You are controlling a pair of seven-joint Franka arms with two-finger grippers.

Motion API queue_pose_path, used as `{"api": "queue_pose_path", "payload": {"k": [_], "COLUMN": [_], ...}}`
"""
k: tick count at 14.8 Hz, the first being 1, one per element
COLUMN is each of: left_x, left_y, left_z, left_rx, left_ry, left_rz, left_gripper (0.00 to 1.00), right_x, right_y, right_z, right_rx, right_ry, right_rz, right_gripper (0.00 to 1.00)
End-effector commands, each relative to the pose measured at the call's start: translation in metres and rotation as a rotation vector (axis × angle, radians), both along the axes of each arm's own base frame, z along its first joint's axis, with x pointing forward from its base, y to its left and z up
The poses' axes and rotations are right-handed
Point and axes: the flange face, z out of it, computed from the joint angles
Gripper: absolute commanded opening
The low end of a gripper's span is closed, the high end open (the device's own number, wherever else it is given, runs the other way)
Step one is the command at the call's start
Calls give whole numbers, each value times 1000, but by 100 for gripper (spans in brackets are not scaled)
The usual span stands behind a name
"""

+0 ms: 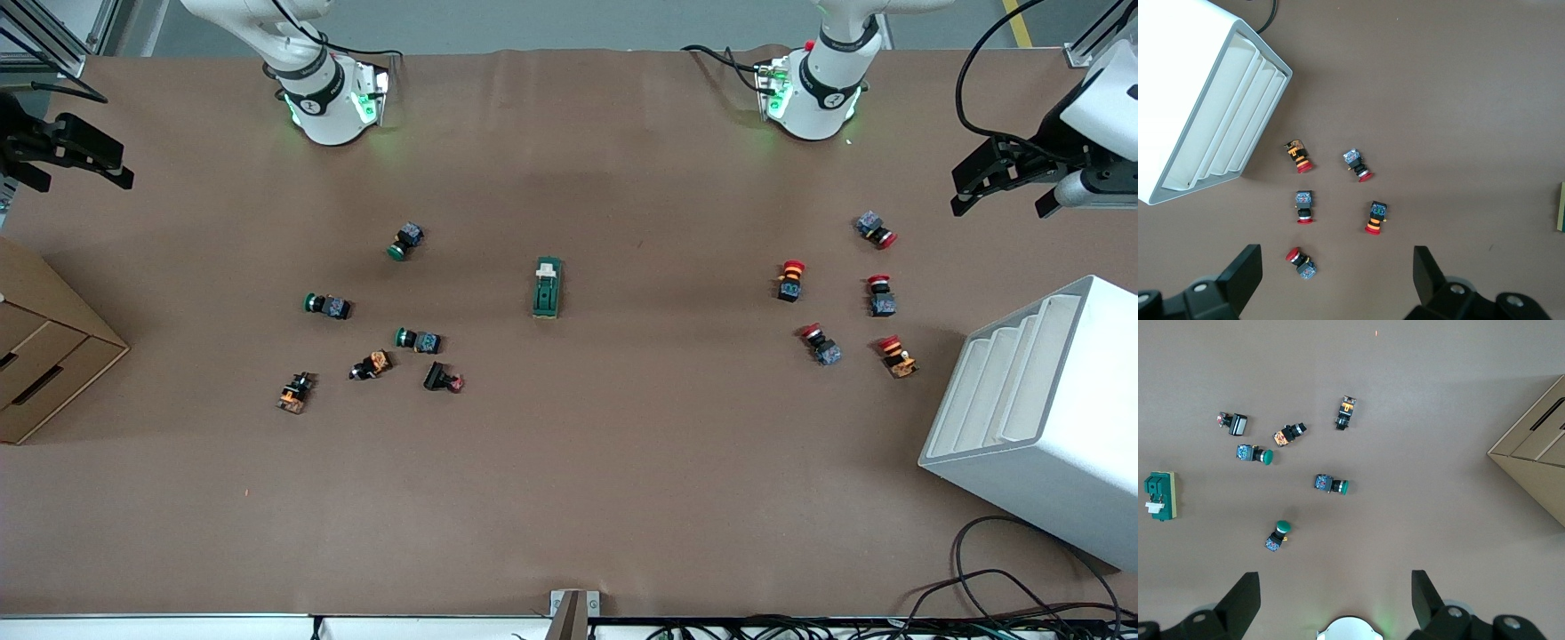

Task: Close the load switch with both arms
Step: 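Move the left gripper from rest toward the green switch, then position the left gripper above the green switch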

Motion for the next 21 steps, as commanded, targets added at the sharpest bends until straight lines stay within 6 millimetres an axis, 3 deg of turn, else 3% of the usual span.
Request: {"api": "queue_pose_path", "payload": {"k": [1, 6, 8, 11, 13, 17, 21], "left_x": [1, 21, 27, 34, 26, -13, -58], "left_y": [0, -9, -42, -114, -169, -268, -338], "left_z": [6, 5, -5, -32, -54, -113, -174], "left_rx": [19, 9, -2, -24, -57, -139, -72], "left_ry": [2, -4, -8, -36, -48, -92, -148], "left_rz": [-5, -22, -65, -59, 28, 157, 133], "left_gripper": [100, 100, 100, 100, 100, 100, 100], "right_x": [-9, -9, -10, -10, -9, -8, -2], "right_y": [-2, -2, -1, 2, 2, 1, -1], "right_z": [1, 3, 7, 8, 10, 13, 8], "right_rx": [-9, -8, -9, -9, -10, -11, -2], "right_ry": [-12, -16, -17, -19, -23, -34, -25], "right_rz": [8, 8, 13, 17, 19, 15, -2], "right_gripper": [100, 100, 100, 100, 100, 100, 100]}}
